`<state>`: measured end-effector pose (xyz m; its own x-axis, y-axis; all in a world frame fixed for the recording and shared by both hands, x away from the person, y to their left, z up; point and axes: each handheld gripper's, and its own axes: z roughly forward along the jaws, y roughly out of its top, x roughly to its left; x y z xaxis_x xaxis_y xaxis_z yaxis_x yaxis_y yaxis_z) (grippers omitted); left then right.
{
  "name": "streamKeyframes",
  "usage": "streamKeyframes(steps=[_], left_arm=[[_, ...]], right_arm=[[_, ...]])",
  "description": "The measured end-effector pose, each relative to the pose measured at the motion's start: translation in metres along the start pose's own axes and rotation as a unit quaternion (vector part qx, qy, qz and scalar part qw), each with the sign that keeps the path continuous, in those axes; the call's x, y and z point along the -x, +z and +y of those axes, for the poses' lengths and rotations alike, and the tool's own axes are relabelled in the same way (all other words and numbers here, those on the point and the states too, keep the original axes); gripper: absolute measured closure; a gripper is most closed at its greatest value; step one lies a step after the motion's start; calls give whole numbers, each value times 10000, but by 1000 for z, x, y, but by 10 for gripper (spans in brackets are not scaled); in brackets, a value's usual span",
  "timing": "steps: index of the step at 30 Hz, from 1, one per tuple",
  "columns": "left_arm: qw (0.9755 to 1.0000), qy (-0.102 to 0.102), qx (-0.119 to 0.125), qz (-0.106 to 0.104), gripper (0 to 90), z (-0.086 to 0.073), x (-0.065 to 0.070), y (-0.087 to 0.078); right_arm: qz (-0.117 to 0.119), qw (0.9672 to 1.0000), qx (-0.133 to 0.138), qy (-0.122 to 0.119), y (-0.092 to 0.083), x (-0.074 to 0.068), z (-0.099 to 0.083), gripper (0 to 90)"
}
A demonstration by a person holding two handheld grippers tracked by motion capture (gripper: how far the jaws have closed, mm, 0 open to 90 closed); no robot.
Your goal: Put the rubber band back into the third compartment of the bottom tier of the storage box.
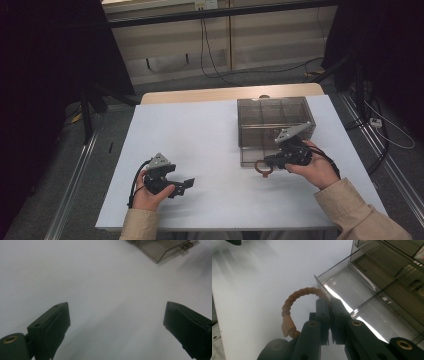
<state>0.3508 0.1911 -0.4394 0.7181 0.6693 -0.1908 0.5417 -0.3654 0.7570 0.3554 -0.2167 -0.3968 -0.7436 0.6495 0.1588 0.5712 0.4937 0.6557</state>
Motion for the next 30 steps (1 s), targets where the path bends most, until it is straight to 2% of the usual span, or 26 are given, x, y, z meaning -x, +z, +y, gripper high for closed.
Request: streamKeyframes(steps=[30], left_arm=[[10000,3,7,-6,72,0,0,0]], right_arm=[[-198,9998,-2,91,-8,17,1,861]])
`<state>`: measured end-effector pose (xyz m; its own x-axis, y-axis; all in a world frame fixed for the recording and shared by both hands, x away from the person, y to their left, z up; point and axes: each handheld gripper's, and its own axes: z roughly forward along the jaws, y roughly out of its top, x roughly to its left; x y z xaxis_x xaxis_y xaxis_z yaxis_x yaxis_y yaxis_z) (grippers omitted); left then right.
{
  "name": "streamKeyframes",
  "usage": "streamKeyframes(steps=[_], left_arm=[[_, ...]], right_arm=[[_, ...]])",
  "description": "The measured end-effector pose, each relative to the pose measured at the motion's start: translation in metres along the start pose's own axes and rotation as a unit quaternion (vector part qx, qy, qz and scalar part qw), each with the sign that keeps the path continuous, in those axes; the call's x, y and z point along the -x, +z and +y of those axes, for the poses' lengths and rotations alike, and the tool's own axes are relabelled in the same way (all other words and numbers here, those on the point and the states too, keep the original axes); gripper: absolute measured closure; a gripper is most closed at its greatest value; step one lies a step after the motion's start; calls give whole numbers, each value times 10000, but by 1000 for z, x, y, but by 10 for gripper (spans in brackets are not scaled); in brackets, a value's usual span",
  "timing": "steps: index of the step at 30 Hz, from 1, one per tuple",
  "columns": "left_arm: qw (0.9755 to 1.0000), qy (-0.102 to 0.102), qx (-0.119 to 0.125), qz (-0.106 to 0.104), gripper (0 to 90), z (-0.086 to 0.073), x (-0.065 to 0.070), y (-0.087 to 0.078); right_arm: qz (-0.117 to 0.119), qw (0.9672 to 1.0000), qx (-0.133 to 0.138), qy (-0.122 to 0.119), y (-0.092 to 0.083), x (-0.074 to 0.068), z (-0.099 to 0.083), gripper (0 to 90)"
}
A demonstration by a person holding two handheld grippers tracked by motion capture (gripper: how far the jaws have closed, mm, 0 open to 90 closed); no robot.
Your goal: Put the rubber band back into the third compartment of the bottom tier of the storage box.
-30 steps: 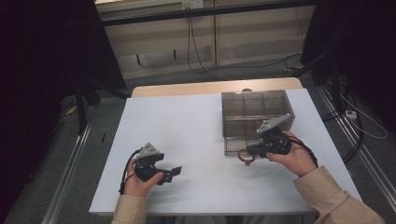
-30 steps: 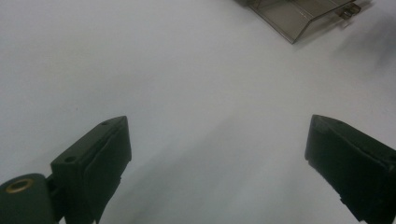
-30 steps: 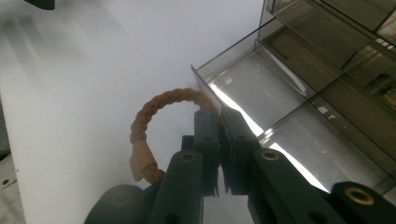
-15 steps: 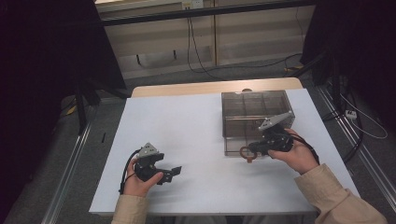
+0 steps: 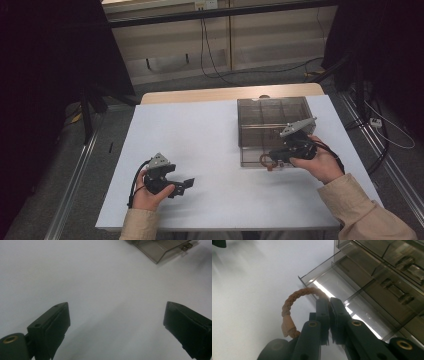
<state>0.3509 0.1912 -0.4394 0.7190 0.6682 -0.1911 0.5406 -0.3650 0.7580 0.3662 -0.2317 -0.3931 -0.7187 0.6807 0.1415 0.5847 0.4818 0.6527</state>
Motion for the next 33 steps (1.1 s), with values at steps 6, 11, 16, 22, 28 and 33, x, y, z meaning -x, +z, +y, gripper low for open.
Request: streamKeyframes(steps=[6,11,16,22,28,33], left_arm=[[10000,-13,5,-2,72,0,0,0],[10000,-8,-4,-1,72,0,0,0],[10000,-2,9,5,72,0,-1,0],[10000,1,6,-4,72,0,0,0],[10000,3,4,0,72,0,0,0],[10000,2,9,6,72,0,0,0]], right_arm=[[-77,10000,3,60,-1,6,-2,861],[-114,9999,8,122,-1,9,-3,861],[-150,9998,16,161,-1,13,-4,860],[-171,9997,26,199,-2,16,-5,861],[-221,9995,17,228,-3,20,-7,861],[-264,9993,11,247,-4,23,-8,861]])
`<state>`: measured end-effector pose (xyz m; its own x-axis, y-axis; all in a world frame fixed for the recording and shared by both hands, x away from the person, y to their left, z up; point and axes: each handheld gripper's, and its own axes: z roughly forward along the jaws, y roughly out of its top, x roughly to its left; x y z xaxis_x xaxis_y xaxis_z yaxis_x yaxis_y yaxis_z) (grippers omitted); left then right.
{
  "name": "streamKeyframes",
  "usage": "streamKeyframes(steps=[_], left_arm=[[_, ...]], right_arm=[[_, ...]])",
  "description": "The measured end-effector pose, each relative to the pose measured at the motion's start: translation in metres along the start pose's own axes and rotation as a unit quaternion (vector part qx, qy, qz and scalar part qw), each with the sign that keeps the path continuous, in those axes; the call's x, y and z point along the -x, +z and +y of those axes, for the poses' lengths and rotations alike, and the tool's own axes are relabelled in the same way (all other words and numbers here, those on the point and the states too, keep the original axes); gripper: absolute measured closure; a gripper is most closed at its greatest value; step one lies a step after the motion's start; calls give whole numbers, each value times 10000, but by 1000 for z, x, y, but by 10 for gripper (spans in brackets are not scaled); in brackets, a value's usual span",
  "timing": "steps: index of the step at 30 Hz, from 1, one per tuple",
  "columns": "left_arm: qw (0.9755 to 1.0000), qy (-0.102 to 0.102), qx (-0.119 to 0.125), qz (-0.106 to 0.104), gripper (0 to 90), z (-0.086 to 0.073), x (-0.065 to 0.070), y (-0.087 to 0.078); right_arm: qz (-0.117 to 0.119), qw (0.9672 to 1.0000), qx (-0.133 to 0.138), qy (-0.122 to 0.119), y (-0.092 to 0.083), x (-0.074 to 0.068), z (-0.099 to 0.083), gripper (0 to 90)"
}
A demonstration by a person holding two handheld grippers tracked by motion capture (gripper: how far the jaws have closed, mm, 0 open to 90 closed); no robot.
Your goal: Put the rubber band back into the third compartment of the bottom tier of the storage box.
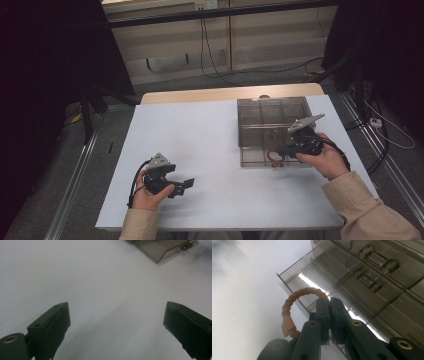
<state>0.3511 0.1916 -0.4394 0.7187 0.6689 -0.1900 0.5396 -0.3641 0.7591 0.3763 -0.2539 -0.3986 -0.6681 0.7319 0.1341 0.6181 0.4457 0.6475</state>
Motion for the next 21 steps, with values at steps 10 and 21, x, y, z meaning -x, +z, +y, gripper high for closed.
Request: streamKeyframes(steps=[10,21], left_arm=[[10000,-2,-7,-1,72,0,0,0],[10000,3,-5,6,72,0,0,-1]], right_arm=[[-40,10000,10,48,-1,4,-1,861],[-116,9999,15,85,-3,9,-3,861]])
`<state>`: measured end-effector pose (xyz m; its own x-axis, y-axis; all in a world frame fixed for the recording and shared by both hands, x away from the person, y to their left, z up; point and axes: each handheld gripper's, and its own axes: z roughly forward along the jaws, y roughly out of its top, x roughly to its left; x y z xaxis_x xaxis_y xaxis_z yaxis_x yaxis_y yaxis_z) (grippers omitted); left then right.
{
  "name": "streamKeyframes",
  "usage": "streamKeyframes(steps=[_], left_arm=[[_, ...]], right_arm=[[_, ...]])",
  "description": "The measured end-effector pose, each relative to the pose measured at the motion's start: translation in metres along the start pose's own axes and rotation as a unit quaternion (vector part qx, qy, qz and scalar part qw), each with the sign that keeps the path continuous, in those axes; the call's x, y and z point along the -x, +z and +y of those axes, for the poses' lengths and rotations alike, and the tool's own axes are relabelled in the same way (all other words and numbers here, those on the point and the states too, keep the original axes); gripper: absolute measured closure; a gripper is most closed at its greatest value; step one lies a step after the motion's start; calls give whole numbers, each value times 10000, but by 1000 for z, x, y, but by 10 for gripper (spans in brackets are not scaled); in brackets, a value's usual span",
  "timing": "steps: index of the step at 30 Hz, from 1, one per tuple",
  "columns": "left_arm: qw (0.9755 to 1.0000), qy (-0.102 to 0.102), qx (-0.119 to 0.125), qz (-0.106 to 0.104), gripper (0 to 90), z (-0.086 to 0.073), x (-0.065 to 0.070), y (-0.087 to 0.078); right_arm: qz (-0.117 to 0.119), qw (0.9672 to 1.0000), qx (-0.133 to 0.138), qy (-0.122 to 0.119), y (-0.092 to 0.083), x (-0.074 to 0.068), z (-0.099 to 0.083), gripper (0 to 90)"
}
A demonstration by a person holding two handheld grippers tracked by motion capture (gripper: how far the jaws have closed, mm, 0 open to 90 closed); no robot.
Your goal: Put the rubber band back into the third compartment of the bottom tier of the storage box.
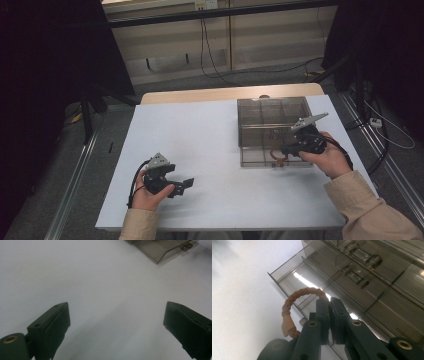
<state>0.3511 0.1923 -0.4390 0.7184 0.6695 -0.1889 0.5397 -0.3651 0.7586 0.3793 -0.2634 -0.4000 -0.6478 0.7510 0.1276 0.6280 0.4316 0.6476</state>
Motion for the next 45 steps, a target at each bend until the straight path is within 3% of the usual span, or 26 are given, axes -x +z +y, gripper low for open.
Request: streamKeyframes(steps=[45], left_arm=[[10000,11,-10,3,72,0,1,0]], right_arm=[[-124,9999,23,80,-3,8,-4,860]])
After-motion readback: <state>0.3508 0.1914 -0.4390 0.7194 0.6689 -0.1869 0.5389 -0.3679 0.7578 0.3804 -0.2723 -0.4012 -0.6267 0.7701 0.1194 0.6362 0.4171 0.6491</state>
